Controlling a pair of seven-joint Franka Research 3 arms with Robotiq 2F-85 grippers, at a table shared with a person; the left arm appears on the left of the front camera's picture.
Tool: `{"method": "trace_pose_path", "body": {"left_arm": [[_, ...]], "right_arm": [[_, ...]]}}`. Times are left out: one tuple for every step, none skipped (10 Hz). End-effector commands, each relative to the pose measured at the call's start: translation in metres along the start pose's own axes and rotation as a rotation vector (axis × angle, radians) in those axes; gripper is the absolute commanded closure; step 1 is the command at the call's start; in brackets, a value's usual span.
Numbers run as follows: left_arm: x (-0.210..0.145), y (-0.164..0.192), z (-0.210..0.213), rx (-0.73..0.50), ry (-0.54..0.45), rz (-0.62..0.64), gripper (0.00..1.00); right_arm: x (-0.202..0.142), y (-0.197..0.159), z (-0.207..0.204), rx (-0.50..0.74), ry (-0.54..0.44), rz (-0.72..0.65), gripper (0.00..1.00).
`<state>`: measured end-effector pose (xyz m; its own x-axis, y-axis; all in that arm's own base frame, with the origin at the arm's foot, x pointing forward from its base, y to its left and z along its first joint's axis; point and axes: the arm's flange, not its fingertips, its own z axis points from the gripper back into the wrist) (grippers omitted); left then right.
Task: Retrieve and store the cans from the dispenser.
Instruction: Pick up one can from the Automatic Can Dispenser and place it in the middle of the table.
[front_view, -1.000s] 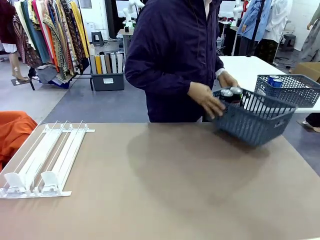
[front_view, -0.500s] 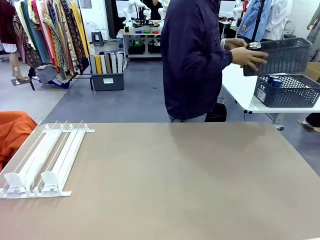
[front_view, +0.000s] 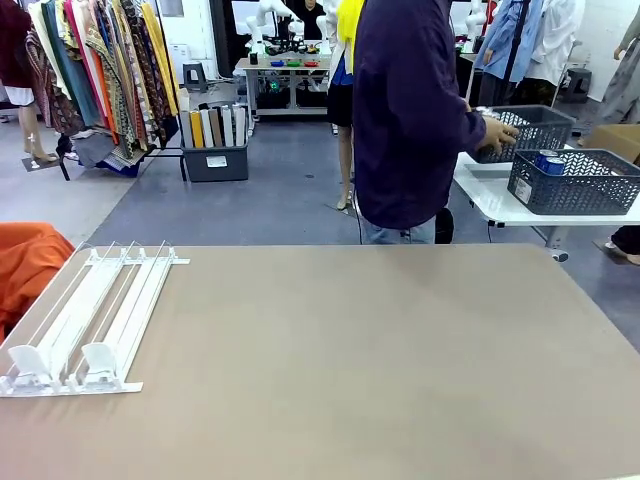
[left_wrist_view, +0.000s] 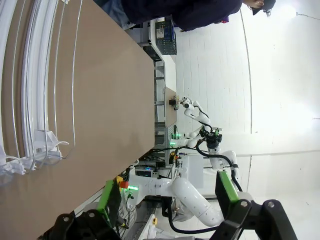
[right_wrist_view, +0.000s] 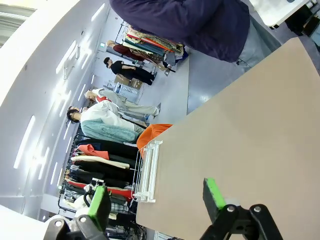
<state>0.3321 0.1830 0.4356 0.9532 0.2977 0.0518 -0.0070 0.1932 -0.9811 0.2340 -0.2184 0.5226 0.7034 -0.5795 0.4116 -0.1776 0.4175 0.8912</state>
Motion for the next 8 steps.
{"method": "trace_pose_path", "body": {"left_arm": [[-0.0030,-0.0016,0.0002,0.010,0.001,0.009,0.00],[-0.0030,-0.0016,0.0002,0.010,0.001,0.009,0.00],[-0.0030,-0.0016,0.0002,0.010,0.001,0.009,0.00],[-0.0030,-0.0016,0.0002,0.010,0.001,0.009,0.00],[-0.0030,-0.0016,0.0002,0.010,0.001,0.009,0.00],[-0.0030,-0.0016,0.0002,0.010,0.001,0.009,0.00],[-0.0030,-0.0016,0.0002,0.010,0.001,0.009,0.00],[-0.0030,-0.0016,0.0002,0.010,0.001,0.009,0.00]], "right_arm": [[0.0036,0.0015,-0.0014,0.023,-0.020,0.025,0.00],[0.0036,0.0015,-0.0014,0.023,-0.020,0.025,0.00],[0.0036,0.0015,-0.0014,0.023,-0.020,0.025,0.00],[0.0036,0.0015,-0.0014,0.023,-0.020,0.025,0.00],[0.0036,0.0015,-0.0014,0.023,-0.020,0.025,0.00],[0.0036,0.0015,-0.0014,0.023,-0.020,0.025,0.00],[0.0036,0.0015,-0.0014,0.023,-0.020,0.025,0.00],[0.0036,0.0015,-0.0014,0.023,-0.020,0.025,0.00]]}}
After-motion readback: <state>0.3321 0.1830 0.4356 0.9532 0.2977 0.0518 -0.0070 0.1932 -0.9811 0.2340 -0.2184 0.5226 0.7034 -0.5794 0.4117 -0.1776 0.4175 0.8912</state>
